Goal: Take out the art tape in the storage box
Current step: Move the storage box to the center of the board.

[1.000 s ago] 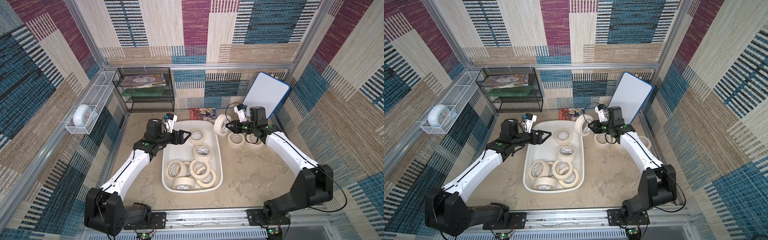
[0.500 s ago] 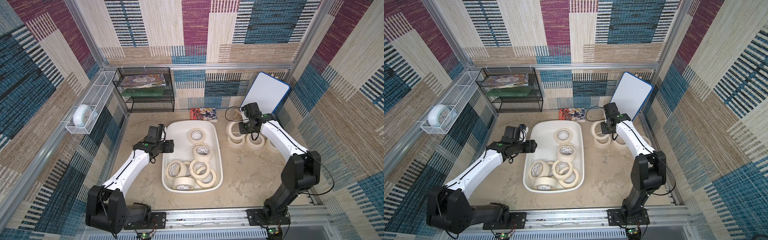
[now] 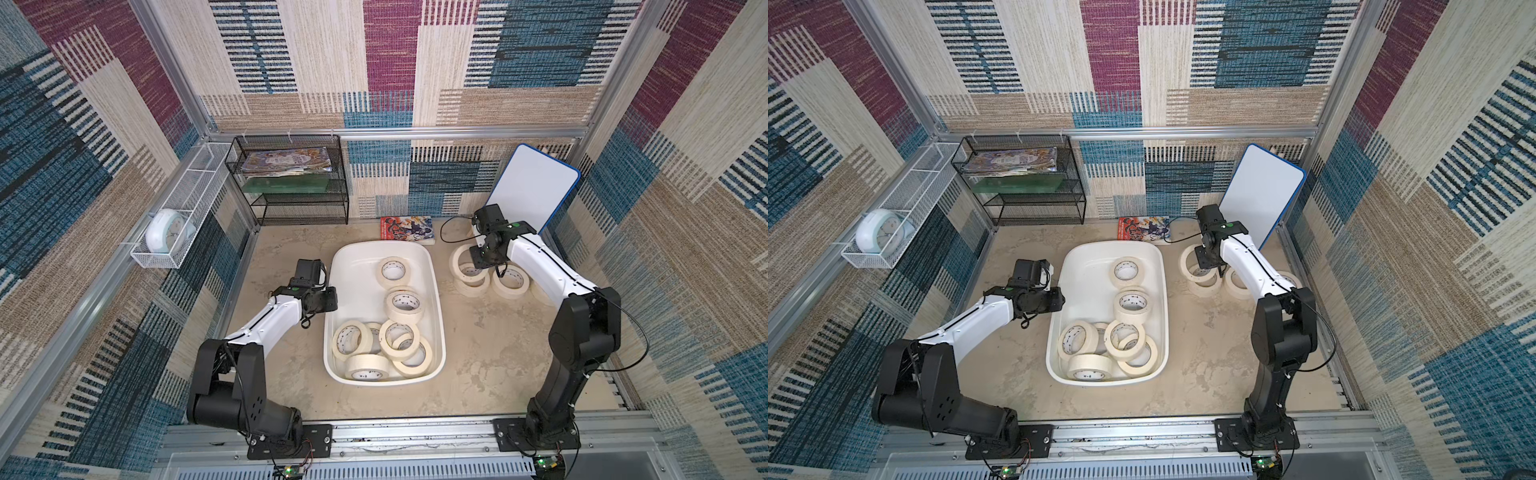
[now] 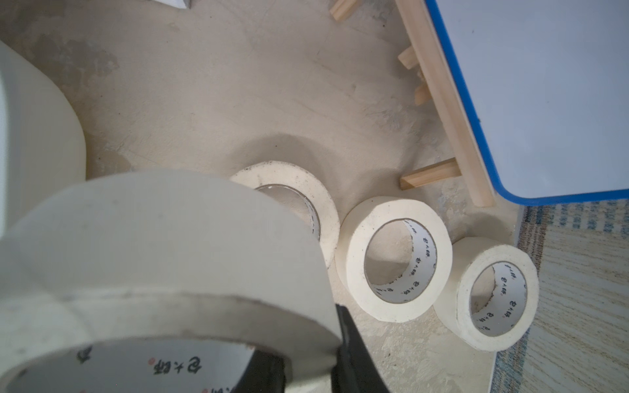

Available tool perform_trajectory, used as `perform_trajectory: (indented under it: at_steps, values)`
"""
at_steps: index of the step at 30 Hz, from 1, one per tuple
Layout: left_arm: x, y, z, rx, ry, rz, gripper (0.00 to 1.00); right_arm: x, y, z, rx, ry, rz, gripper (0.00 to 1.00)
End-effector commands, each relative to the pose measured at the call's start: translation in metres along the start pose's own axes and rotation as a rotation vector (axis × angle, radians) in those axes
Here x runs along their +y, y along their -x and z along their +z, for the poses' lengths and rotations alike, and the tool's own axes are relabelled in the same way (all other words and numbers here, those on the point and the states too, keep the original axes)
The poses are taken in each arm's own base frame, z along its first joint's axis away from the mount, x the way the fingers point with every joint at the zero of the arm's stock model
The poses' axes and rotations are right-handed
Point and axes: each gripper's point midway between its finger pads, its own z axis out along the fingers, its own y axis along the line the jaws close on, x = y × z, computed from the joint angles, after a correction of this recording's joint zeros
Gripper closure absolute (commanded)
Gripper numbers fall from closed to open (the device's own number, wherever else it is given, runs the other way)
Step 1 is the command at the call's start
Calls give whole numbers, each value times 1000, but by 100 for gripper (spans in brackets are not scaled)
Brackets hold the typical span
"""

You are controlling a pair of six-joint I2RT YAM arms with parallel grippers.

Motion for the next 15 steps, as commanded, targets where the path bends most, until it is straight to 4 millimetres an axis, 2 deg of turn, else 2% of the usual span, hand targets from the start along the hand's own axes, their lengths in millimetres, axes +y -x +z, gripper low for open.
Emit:
perform_trajectory:
  at_steps: [1, 6, 12, 15]
  values:
    - [1, 9, -1, -27, -16, -13, 79, 3, 6, 4, -4, -31, -21, 100]
    - [16, 9, -2, -24, 3, -37, 92, 15, 12, 14, 20, -33, -62, 100]
    - [39, 9, -12, -27, 87, -30, 94, 28, 24, 29, 53, -13, -73, 100]
    - [44, 9, -16, -31, 107, -4, 94, 36, 29, 37, 66, -9, -87, 100]
